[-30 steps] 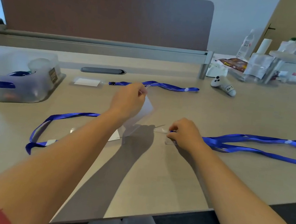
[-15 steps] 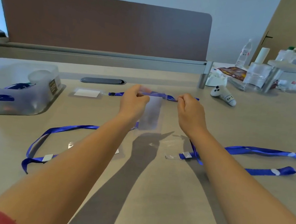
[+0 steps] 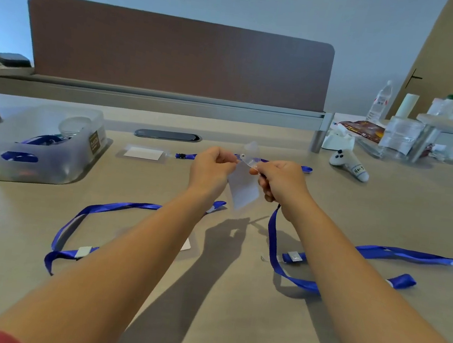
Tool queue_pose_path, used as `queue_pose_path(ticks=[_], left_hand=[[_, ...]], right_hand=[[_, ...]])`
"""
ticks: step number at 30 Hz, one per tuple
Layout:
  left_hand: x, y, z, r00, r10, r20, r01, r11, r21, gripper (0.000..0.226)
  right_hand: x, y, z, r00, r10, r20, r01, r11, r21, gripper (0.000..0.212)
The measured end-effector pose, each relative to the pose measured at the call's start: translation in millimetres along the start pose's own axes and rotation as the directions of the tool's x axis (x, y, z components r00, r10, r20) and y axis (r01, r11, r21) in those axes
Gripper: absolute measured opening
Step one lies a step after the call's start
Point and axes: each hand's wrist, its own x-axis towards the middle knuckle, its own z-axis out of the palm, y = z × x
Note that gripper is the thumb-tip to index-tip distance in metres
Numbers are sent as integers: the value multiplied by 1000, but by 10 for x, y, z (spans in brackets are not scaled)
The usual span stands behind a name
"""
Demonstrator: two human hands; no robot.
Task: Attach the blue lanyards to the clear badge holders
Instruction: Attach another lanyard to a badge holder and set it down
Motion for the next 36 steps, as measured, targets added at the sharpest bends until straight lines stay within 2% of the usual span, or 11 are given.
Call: queue_pose_path(ticks=[3,8,15,17,19,21,24,25,27,31,36], left_hand=[[-42,-8,-39,997,71,-3,-71,997,18,17],[-78,-5,-138,987,151,-51,-148,987,54,24],[-135,28,-206,979,204,-1,-203,976,77,25],[-133,32,-237,963,269,-5,-264,950,170,28],[-114,5,-285,917,397,29,-376,842,387,30],[-125,-11,-344,822,559,113,-510,633,582,29],[-107,-35,-430,634,717,291,-665,312,679,23],[-100,-44,-452,587,738,333,-677,222,702,21],[-103,-39,-478,542,717,439,-695,88,714,26],[-117,-7,-513,517,641,568,-719,-35,695,35],[-86,-60,-525,495,639,589,-739,-48,672,39]], right_hand=[[-51,-76,56,998,59,26,-60,998,31,28],[-92,-141,133,994,101,40,-104,992,76,28],[-123,-161,200,994,49,100,-68,977,204,24],[-129,-162,213,993,29,113,-51,979,198,25],[-133,-174,222,991,28,132,-58,972,228,27],[-135,-201,230,987,58,150,-95,962,254,31],[-112,-225,234,984,117,131,-141,971,194,38],[-102,-225,234,983,130,131,-153,972,178,40],[-101,-220,231,978,149,147,-172,972,160,40],[-111,-171,217,983,135,127,-151,981,123,31],[-96,-130,224,986,126,106,-135,987,84,24]])
